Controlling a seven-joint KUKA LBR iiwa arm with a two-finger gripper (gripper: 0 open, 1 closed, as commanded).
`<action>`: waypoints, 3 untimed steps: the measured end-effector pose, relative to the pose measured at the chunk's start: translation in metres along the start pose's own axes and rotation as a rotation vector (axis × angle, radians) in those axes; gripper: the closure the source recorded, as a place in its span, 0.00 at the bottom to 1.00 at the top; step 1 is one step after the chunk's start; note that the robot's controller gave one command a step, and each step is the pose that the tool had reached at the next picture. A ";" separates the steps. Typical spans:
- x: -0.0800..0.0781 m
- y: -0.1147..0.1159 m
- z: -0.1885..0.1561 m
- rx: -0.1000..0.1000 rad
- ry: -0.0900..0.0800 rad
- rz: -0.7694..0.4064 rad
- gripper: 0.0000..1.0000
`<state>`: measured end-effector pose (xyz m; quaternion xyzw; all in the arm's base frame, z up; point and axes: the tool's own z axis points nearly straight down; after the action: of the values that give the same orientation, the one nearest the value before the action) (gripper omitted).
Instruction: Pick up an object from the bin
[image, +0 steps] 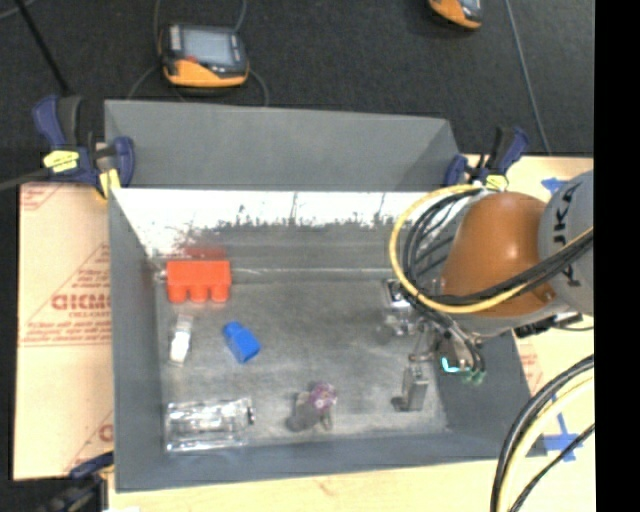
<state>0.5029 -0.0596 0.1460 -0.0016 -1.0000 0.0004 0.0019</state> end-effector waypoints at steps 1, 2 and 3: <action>0.021 0.075 0.076 -0.003 -0.003 -0.035 0.00; 0.020 0.071 0.073 0.000 -0.008 -0.033 1.00; -0.012 0.086 -0.035 0.000 -0.017 -0.078 1.00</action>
Offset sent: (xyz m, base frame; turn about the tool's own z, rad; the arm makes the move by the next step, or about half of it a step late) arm -0.0204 0.0711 -0.0728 -0.0276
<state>0.5152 0.0265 0.1809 0.0375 -0.9993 0.0003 -0.0066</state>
